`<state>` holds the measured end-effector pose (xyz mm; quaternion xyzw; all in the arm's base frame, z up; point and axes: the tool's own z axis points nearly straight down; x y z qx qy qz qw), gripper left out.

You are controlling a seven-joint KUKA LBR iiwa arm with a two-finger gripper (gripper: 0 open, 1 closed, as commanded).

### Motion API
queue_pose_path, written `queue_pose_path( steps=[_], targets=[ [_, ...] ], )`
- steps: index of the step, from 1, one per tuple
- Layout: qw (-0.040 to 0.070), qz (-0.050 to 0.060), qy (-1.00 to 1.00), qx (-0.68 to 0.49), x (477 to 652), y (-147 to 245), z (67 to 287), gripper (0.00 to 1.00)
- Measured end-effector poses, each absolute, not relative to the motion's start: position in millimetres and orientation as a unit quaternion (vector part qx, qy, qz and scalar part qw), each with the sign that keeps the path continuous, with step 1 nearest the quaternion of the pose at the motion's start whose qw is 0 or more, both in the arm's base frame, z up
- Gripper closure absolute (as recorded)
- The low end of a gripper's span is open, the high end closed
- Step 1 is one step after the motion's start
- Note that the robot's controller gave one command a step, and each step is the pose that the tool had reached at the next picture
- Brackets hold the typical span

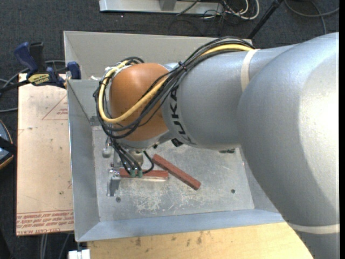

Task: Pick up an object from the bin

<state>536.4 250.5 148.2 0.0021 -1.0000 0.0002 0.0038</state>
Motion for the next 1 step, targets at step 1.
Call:
queue_pose_path(
  steps=[1],
  targets=[
    [0.0, -0.001, -1.0, 0.0, 538.7, 249.5, 152.8, 0.0]
  ],
)
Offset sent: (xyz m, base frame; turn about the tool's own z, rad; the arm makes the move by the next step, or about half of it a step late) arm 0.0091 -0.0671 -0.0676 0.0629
